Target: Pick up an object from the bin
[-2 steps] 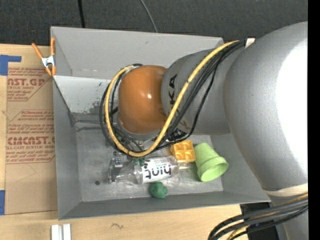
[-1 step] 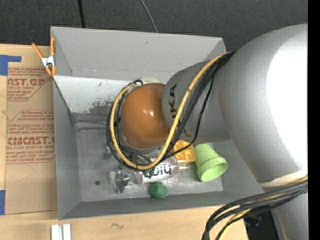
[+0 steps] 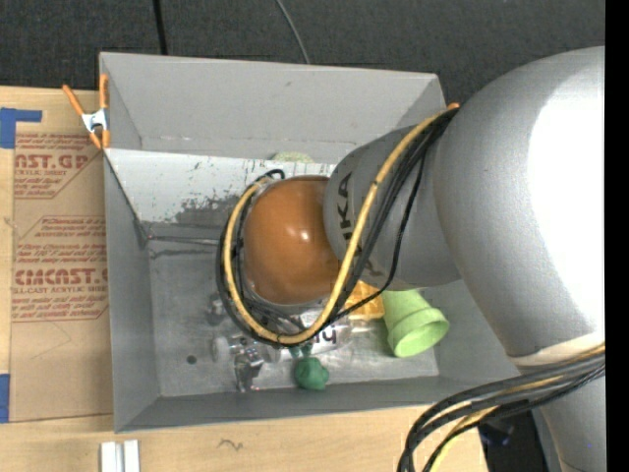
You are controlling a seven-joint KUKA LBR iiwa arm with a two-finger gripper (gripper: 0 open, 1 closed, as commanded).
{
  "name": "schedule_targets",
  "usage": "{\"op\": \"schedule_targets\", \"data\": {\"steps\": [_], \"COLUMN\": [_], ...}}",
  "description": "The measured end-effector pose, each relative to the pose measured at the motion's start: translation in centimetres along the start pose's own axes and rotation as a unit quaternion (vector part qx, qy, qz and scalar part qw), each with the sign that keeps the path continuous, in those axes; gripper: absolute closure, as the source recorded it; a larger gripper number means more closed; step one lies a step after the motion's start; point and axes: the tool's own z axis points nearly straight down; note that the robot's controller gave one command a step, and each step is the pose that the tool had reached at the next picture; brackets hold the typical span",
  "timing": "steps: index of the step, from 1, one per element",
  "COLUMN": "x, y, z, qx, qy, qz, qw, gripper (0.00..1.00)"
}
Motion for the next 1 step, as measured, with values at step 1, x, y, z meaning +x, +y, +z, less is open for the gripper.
{"op": "schedule_targets", "data": {"steps": [1], "x": [0.58], "y": [-4.98], "z": [-2.43], "qx": [0.001], "qy": [-0.0015], "qz": [0.008], "qw": [1.0], "gripper": [0.0]}}
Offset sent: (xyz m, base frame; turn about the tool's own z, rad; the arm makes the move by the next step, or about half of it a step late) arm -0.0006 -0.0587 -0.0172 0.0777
